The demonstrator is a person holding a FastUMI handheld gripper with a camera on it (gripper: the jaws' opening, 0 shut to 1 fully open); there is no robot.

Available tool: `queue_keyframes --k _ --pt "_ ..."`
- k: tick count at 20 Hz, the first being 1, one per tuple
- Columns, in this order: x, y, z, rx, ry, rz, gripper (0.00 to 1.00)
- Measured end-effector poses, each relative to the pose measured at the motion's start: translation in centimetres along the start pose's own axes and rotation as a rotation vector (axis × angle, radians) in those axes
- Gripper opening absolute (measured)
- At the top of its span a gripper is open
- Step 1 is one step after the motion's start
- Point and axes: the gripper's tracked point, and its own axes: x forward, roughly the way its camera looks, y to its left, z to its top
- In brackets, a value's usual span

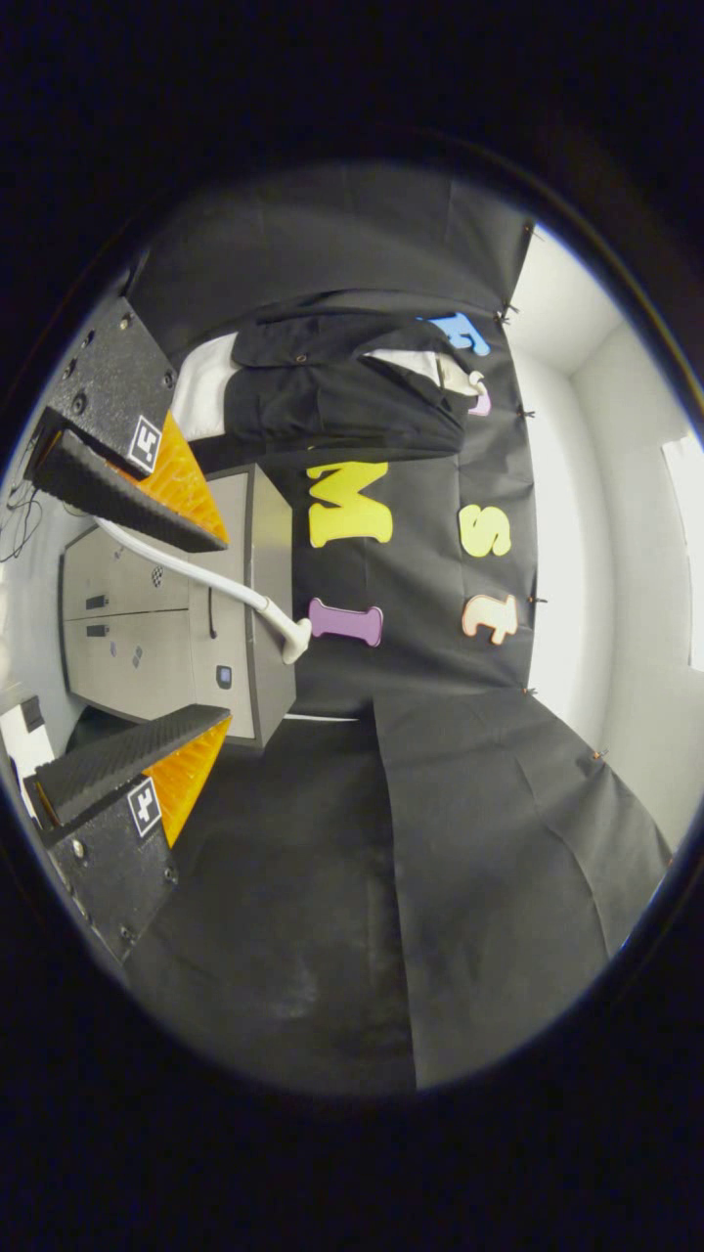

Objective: Iron the clothes twice with a garment steamer, once on the left side and once on the right side.

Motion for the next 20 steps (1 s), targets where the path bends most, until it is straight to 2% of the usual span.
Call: queue_keyframes --k 4,8,11,16,20 --pt "2.1 0.1 0.2 -0.001 0.010 -0.011 0.98" --pt "6.9 0.7 1.3 -0.013 0.018 -0.005 0.98" --pt "12.5 0.6 1.9 -0.036 0.034 -0.004 0.98" --pt "23.7 1.2 2.8 -0.019 0.074 0.061 0.98" --pt "32.1 1.7 1.6 -0.031 0.139 0.104 0.98"
